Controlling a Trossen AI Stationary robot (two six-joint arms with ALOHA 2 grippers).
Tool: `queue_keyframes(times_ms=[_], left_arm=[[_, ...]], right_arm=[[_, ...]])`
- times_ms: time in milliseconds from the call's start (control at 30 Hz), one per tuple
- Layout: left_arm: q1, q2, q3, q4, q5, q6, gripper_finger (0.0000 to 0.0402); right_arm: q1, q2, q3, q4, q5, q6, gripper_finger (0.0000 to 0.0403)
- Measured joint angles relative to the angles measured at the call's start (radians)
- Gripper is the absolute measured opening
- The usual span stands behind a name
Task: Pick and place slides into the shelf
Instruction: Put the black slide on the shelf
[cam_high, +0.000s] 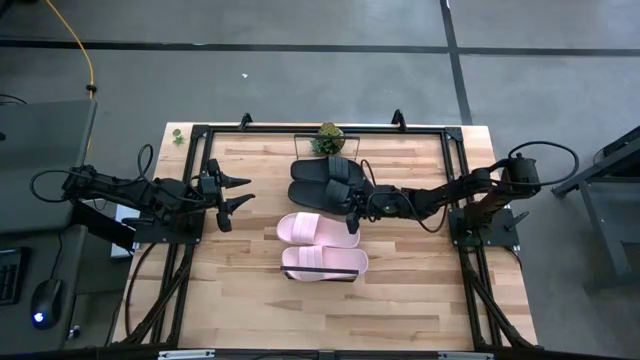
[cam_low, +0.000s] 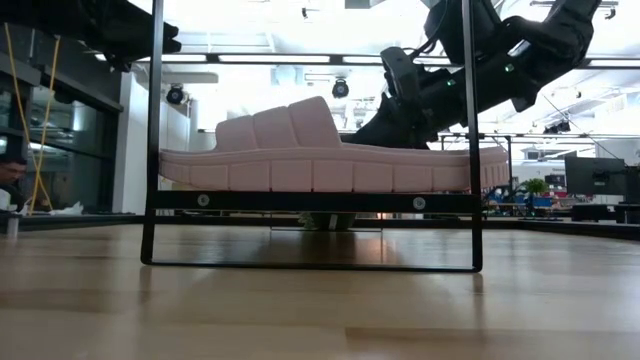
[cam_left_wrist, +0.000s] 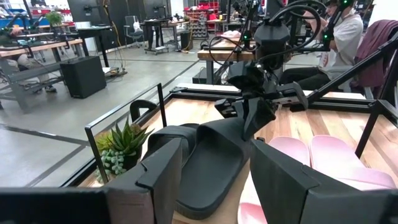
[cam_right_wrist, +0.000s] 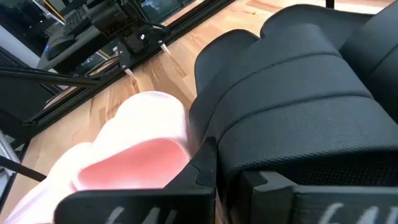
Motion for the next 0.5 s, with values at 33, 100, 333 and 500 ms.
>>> queue_keyframes(times_ms=[33, 100, 333, 500], left_arm=[[0.0, 0.0, 0.0, 0.0, 0.0, 0.0, 0.0172], [0.0, 0.0, 0.0, 0.0, 0.0, 0.0, 0.0172], [0.0, 0.0, 0.0, 0.0, 0.0, 0.0, 0.0172], [0.0, 0.0, 0.0, 0.0, 0.0, 0.0, 0.0172]], right_arm=[[0.0, 0.0, 0.0, -0.002, -0.003, 0.004, 0.0], [0.0, 0.0, 0.0, -0.009, -0.004, 0.006, 0.0], [-0.003, 0.0, 0.0, -0.021, -0.007, 0.014, 0.0], [-0.003, 0.0, 0.0, -0.021, -0.007, 0.014, 0.0001]])
